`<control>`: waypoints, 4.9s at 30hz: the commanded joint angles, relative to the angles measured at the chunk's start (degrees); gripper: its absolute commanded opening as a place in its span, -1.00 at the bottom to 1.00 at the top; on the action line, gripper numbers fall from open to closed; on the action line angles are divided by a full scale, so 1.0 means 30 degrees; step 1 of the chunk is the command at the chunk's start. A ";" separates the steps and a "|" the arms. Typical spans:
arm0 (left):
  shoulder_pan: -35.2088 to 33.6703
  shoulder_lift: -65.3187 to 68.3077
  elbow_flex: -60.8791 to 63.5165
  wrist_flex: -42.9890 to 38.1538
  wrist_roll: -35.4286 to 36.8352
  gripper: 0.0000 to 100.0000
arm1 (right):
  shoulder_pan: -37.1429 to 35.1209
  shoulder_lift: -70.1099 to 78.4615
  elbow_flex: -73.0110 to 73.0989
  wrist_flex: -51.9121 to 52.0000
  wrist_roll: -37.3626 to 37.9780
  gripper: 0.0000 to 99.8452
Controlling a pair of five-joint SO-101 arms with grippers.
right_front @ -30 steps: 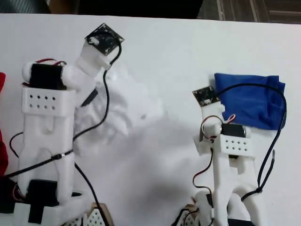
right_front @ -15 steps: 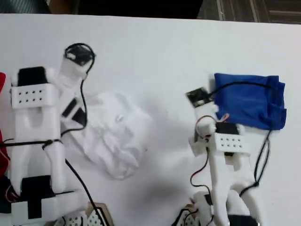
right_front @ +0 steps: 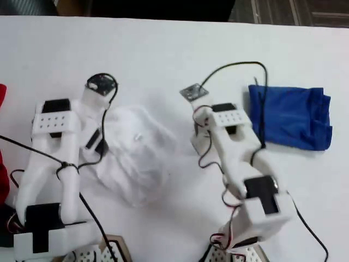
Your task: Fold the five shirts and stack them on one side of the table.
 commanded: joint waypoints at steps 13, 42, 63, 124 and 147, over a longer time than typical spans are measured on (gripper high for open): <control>-0.4689 -0.0176 -0.0894 0.1026 -0.2432 -0.90 | -0.1480 0.1802 -0.1260 -0.2183 -0.1641 -0.31; 0.2344 -0.0352 -0.1421 0.2315 -0.2872 -0.60 | -0.1187 0.1744 -0.0762 -0.2799 -0.1788 -0.31; 0.0938 0.0469 -0.2037 0.2813 -0.4689 -0.61 | -0.1216 0.1773 -0.0762 -0.2799 -0.1788 -0.31; 0.0733 0.2344 -0.1070 0.0498 -0.4542 -0.53 | -0.1216 0.1773 -0.0762 -0.2799 -0.1758 -0.31; -0.0293 0.2374 -0.1245 -0.0293 -0.4161 -0.95 | -0.1216 0.1773 -0.0762 -0.2799 -0.1758 -0.31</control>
